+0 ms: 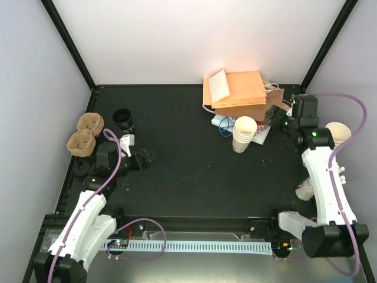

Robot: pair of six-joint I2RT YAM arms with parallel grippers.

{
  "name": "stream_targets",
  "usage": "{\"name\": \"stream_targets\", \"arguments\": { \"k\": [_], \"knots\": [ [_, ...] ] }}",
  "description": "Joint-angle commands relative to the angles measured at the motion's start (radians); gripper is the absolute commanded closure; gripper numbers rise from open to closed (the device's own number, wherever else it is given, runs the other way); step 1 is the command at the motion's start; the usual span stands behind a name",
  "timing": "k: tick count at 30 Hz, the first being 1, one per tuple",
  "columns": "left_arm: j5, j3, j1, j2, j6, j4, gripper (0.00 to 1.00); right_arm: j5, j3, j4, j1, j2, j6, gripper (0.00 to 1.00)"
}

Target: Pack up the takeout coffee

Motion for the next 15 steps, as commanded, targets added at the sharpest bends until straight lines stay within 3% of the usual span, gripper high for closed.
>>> {"name": "stream_targets", "arguments": {
  "k": [1, 7, 15],
  "knots": [
    [0.106, 0.046, -0.004, 0.035, 0.017, 0.049, 0.01, -0.084, 0.117, -0.098, 0.039, 0.125, -0.079, 0.09],
    [0.174, 0.064, -0.005, 0.092, -0.005, 0.078, 0.01, -0.013, 0.205, -0.165, 0.099, 0.262, -0.091, 0.26],
    [0.178, 0.074, -0.008, 0.116, 0.016, 0.087, 0.01, -0.025, 0.261, -0.128, 0.115, 0.347, -0.114, 0.23]
  ]
}}
